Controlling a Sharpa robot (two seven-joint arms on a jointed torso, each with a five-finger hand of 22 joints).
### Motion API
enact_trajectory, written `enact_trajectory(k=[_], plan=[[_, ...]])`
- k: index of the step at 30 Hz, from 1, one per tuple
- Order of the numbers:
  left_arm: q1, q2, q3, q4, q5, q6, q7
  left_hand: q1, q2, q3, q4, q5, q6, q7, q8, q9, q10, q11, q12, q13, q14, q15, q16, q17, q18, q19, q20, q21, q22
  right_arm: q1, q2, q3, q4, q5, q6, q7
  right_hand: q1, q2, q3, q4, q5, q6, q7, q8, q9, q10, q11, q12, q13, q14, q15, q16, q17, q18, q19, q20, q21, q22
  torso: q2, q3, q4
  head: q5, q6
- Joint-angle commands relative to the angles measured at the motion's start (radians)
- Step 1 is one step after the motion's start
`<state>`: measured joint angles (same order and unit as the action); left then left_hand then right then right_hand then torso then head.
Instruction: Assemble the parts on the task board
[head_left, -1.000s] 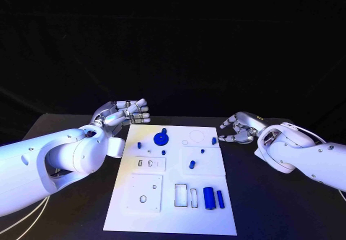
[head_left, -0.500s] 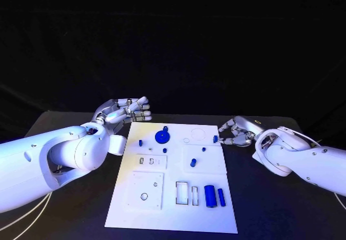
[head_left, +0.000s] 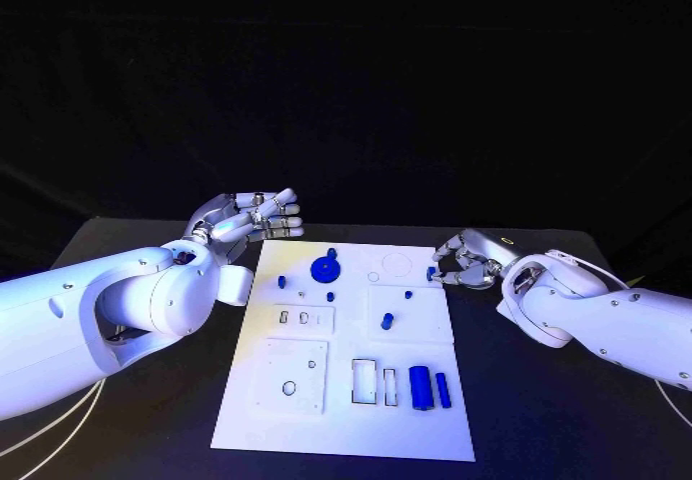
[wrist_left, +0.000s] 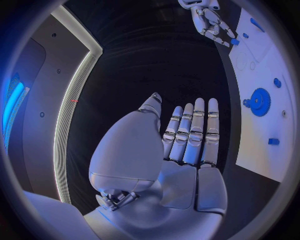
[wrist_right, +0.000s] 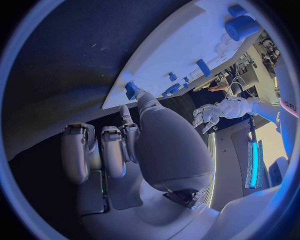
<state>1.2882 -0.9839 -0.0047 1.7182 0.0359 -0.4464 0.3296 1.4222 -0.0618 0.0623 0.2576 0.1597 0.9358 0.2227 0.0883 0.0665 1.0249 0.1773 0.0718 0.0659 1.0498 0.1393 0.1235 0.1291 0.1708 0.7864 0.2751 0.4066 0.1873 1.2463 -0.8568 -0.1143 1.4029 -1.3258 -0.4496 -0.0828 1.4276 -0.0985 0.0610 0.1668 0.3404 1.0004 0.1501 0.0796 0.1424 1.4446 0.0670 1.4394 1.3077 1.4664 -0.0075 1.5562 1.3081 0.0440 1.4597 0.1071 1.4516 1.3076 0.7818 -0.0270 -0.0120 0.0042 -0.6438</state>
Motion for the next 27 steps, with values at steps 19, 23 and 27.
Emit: enact_trajectory(k=[19, 23, 27], plan=[[0.001, 0.001, 0.001, 0.001, -0.002, 0.01, 0.007, 0.014, 0.003, -0.004, 0.0, -0.003, 0.003, 0.006, -0.004, 0.0, -0.002, 0.003, -0.004, 0.0, 0.004, 0.0, -0.004, 0.002, 0.012, -0.008, 0.002, 0.006, 0.002, -0.014, 0.018, 0.0, -0.01, -0.014, 0.026, -0.004, 0.031, 0.012, 0.037, -0.016, -0.001, 0.031, -0.004, 0.009, 0.004, 0.016, -0.005, 0.013, 0.112, 0.1, 0.001, 0.008, 0.246, -0.009, 0.021, -0.004, 0.011, 0.154, 0.0, -0.0003, 0.0012, -0.002, -0.002], [0.001, 0.0, 0.001, -0.001, -0.002, 0.009, 0.007, 0.014, 0.003, -0.004, 0.0, -0.003, 0.003, 0.006, -0.004, 0.0, -0.002, 0.003, -0.004, 0.0, 0.004, 0.0, -0.004, 0.002, 0.012, -0.008, 0.002, 0.006, 0.002, -0.019, 0.02, 0.0, -0.013, -0.014, 0.025, -0.004, 0.037, 0.016, 0.051, -0.021, -0.001, 0.037, -0.006, 0.009, 0.004, 0.017, -0.007, 0.015, 0.115, 0.101, -0.001, 0.009, 0.248, -0.01, 0.023, -0.006, 0.014, 0.157, 0.0, 0.0011, -0.0001, 0.001, -0.002], [0.001, -0.001, 0.001, -0.002, -0.002, 0.009, 0.007, 0.014, 0.003, -0.004, 0.0, -0.003, 0.003, 0.006, -0.004, 0.0, -0.002, 0.003, -0.004, 0.0, 0.004, 0.0, -0.004, 0.002, 0.012, -0.008, 0.002, 0.006, 0.002, -0.022, 0.022, 0.0, -0.015, -0.013, 0.023, -0.004, 0.039, 0.019, 0.061, -0.023, -0.004, 0.044, -0.007, 0.01, 0.004, 0.02, -0.008, 0.017, 0.118, 0.101, -0.002, 0.009, 0.25, -0.011, 0.024, -0.007, 0.016, 0.159, 0.0, 0.0005, 0.0002, 0.001, -0.004]])
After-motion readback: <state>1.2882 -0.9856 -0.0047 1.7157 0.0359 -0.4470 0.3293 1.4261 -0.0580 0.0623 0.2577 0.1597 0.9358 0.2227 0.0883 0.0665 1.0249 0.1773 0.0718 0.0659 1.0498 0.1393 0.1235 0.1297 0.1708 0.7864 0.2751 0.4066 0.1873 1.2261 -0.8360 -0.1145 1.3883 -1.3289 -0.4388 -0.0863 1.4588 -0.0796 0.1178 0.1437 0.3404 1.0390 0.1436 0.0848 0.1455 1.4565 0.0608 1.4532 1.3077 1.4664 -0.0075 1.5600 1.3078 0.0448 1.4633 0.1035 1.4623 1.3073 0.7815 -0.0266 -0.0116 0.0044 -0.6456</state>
